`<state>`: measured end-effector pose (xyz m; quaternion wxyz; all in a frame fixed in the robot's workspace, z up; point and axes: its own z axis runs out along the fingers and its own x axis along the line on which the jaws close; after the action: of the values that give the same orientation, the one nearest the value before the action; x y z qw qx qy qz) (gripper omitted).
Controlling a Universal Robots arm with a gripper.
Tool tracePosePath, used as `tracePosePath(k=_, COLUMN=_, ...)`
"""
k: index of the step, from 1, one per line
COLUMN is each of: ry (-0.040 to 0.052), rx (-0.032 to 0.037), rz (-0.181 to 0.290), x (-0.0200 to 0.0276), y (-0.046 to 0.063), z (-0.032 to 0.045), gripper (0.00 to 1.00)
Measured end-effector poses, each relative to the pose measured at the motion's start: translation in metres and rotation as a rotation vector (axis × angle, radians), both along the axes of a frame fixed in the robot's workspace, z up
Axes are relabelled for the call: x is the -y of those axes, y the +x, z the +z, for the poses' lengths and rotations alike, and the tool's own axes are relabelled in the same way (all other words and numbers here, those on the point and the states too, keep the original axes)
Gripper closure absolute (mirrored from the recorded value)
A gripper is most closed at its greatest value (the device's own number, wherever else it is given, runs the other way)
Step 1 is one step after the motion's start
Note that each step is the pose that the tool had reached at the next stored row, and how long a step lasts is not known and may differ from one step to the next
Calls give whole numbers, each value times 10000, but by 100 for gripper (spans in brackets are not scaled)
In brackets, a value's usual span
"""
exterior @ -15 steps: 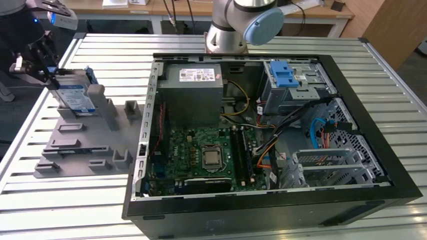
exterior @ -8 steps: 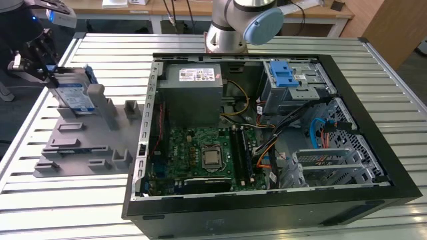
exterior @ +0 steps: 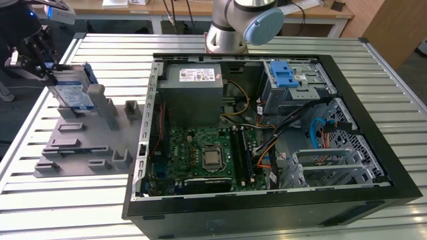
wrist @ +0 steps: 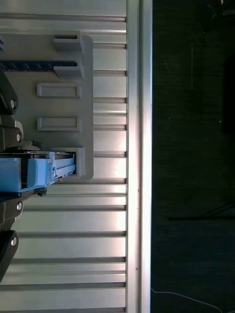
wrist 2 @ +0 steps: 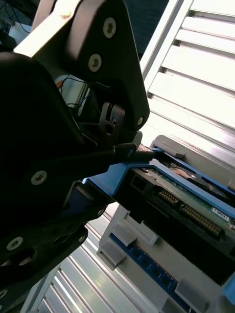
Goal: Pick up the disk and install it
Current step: 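Pick up the disk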
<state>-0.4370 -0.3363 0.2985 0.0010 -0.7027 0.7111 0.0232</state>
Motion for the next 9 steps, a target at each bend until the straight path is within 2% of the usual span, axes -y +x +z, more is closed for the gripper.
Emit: tracePosePath(k=9, ry=0, rx=-1, rz=0, x=-2, y=0, z=85, gripper=64)
